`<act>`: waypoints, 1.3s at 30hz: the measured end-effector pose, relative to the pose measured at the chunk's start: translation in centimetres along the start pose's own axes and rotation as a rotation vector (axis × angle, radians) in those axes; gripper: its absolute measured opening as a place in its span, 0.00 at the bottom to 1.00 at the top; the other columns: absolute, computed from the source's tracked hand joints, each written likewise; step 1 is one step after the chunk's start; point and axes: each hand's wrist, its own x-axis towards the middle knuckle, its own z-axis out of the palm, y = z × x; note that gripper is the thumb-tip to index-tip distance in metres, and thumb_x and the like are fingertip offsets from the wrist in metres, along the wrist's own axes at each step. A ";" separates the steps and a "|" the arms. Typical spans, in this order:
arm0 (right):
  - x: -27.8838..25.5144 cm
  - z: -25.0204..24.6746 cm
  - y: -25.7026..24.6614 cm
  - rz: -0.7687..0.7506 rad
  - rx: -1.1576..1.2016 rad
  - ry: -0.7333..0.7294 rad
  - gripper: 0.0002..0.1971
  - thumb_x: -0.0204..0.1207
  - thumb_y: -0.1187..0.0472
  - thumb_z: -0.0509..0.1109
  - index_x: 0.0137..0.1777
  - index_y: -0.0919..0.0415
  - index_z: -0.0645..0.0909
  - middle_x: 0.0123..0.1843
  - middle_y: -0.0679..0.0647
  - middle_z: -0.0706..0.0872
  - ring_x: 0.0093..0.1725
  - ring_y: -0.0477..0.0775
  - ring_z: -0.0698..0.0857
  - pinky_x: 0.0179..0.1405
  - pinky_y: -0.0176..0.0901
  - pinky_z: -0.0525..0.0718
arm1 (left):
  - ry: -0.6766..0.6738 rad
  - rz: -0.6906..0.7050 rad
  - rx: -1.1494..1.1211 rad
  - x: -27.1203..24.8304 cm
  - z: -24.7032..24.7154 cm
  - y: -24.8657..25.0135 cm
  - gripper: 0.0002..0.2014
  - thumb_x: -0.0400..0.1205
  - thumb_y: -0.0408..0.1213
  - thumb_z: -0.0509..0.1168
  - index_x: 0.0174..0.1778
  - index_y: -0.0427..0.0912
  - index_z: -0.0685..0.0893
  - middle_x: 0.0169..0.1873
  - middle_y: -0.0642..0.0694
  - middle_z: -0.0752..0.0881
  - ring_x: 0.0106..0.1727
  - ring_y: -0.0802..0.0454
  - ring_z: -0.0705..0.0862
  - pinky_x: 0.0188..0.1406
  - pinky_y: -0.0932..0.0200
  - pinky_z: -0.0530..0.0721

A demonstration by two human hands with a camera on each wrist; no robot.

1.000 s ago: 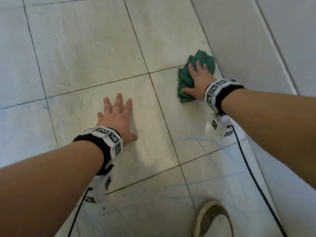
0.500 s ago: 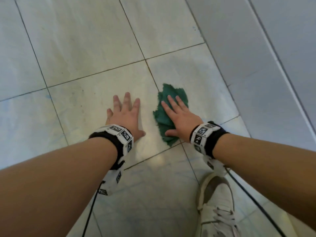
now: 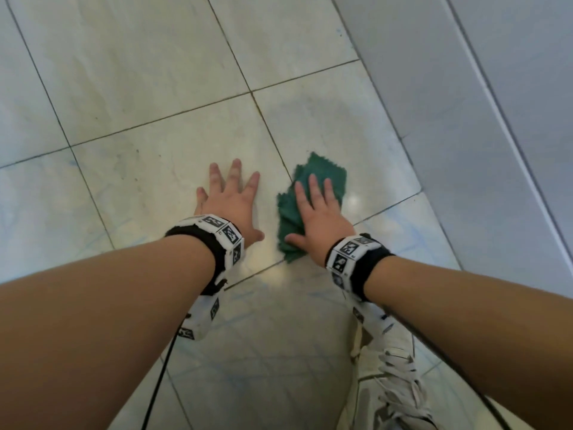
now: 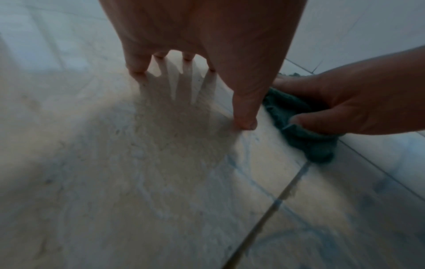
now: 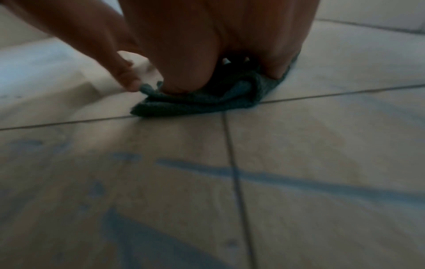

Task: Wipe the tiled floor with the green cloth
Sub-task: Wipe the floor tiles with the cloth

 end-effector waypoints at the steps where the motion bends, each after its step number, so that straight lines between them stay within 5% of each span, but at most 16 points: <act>1: 0.2 0.2 -0.7 -0.022 -0.020 -0.005 0.53 0.80 0.36 0.66 0.87 0.53 0.30 0.87 0.58 0.27 0.85 0.67 0.30 0.84 0.56 0.38 | -0.001 -0.004 -0.001 0.0 0.0 0.1 0.56 0.76 0.58 0.73 0.86 0.56 0.37 0.84 0.47 0.28 0.84 0.34 0.31 0.83 0.31 0.48; 5: 0.0 0.2 2.4 -0.027 -0.036 -0.024 0.53 0.80 0.36 0.65 0.87 0.53 0.29 0.87 0.58 0.26 0.86 0.64 0.30 0.85 0.55 0.40 | -0.018 -0.005 -0.015 -0.1 -0.2 0.0 0.55 0.76 0.54 0.74 0.87 0.57 0.38 0.84 0.48 0.29 0.85 0.35 0.31 0.83 0.32 0.50; 11: -1.0 -0.3 8.1 0.341 0.049 -0.048 0.51 0.83 0.34 0.58 0.85 0.61 0.27 0.86 0.67 0.29 0.85 0.71 0.34 0.86 0.59 0.39 | -0.030 0.009 -0.005 0.0 -0.1 -0.7 0.56 0.75 0.54 0.75 0.86 0.57 0.38 0.84 0.49 0.29 0.85 0.36 0.31 0.83 0.30 0.50; 17: -2.4 2.1 0.1 -0.001 -0.062 -0.053 0.51 0.82 0.34 0.59 0.86 0.58 0.27 0.86 0.64 0.26 0.84 0.71 0.30 0.85 0.61 0.41 | -0.045 0.004 0.010 0.3 -0.3 -0.5 0.58 0.74 0.54 0.76 0.86 0.57 0.36 0.84 0.47 0.28 0.84 0.34 0.30 0.82 0.29 0.50; 21: -2.2 2.3 0.4 -0.046 -0.090 -0.079 0.53 0.80 0.33 0.61 0.86 0.53 0.27 0.86 0.59 0.25 0.85 0.66 0.29 0.85 0.58 0.43 | -0.052 -0.012 0.001 0.6 -0.4 -0.3 0.59 0.73 0.54 0.77 0.86 0.59 0.37 0.84 0.48 0.27 0.84 0.34 0.30 0.82 0.29 0.50; 25: 0.4 -0.4 4.9 0.155 -0.046 -0.012 0.51 0.82 0.33 0.59 0.86 0.59 0.28 0.86 0.65 0.29 0.85 0.69 0.32 0.84 0.57 0.37 | -0.057 -0.014 -0.014 0.6 -0.5 -0.4 0.58 0.73 0.53 0.77 0.86 0.60 0.37 0.84 0.49 0.27 0.84 0.34 0.30 0.82 0.28 0.50; 30: 3.5 -3.0 10.3 0.476 0.073 0.067 0.50 0.82 0.32 0.57 0.88 0.59 0.32 0.88 0.66 0.36 0.87 0.71 0.41 0.86 0.58 0.42 | -0.049 -0.015 -0.015 0.5 -0.5 -0.3 0.58 0.73 0.53 0.77 0.86 0.59 0.37 0.84 0.49 0.28 0.84 0.35 0.30 0.82 0.28 0.49; 34: 2.9 -2.7 6.8 0.546 0.167 0.030 0.50 0.82 0.31 0.55 0.87 0.63 0.31 0.87 0.68 0.35 0.86 0.72 0.39 0.84 0.64 0.42 | -0.040 -0.009 -0.017 0.5 -0.4 -0.2 0.57 0.74 0.53 0.76 0.86 0.59 0.38 0.84 0.49 0.28 0.84 0.34 0.30 0.82 0.28 0.50; 39: -0.2 1.3 -2.6 0.273 0.080 -0.009 0.53 0.82 0.31 0.56 0.85 0.66 0.28 0.85 0.71 0.31 0.84 0.76 0.33 0.84 0.66 0.39 | -0.032 -0.017 -0.011 0.7 -0.5 0.0 0.58 0.74 0.53 0.76 0.86 0.58 0.37 0.84 0.48 0.28 0.84 0.33 0.31 0.82 0.28 0.50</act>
